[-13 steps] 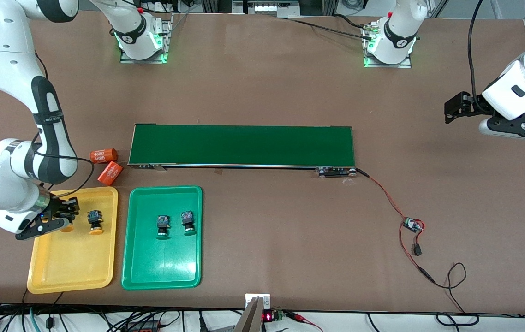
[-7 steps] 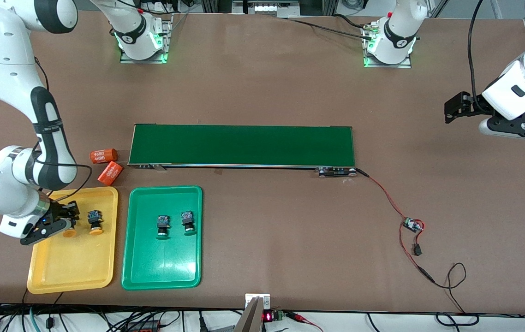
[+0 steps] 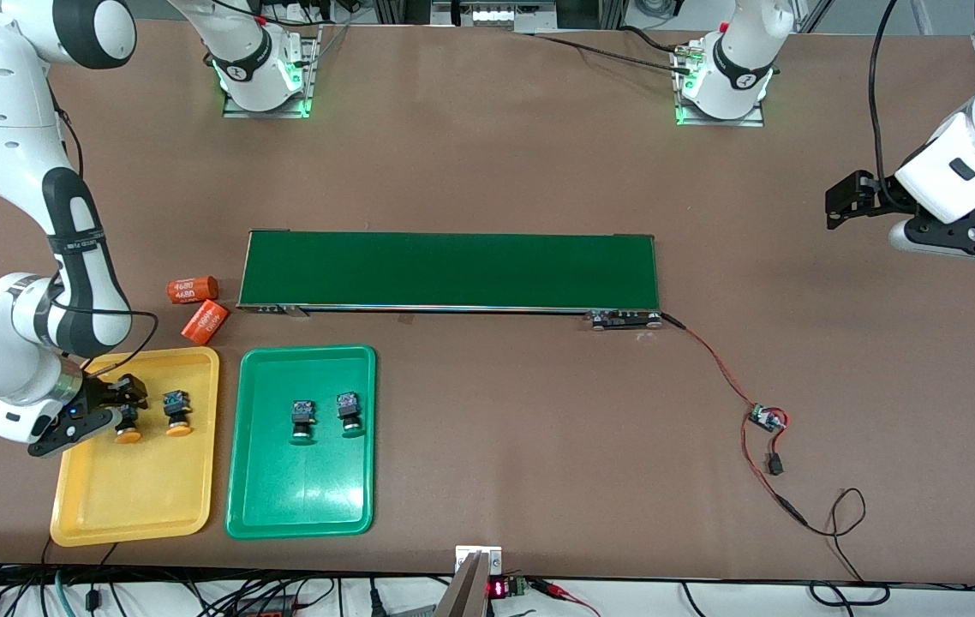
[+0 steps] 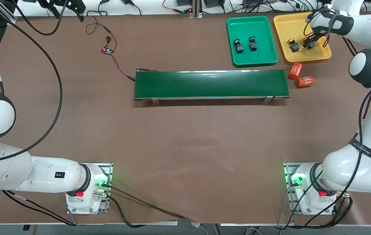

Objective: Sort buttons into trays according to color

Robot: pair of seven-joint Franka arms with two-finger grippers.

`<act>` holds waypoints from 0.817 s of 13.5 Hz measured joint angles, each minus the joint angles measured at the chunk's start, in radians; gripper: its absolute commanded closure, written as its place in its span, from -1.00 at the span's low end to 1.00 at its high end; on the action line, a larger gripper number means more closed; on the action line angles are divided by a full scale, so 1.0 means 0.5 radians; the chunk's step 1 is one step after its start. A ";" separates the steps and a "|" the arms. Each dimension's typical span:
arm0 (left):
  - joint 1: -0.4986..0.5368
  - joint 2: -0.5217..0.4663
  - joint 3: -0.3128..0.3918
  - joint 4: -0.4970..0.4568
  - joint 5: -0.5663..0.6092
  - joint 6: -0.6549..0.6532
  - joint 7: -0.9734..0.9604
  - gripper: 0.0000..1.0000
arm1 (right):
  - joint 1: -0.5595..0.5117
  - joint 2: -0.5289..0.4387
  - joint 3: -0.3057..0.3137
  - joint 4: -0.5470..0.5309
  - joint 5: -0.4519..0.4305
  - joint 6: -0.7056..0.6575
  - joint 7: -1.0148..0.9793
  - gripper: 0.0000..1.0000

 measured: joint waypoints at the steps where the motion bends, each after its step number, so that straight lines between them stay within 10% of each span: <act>1: 0.000 0.000 0.000 0.000 0.000 0.000 0.000 -1.00 | 0.009 -0.037 0.006 0.019 0.011 -0.111 0.045 -1.00; 11: 0.000 0.000 0.000 0.001 0.000 0.000 0.000 -1.00 | 0.521 -1.030 0.023 -0.083 0.049 -1.288 1.194 -1.00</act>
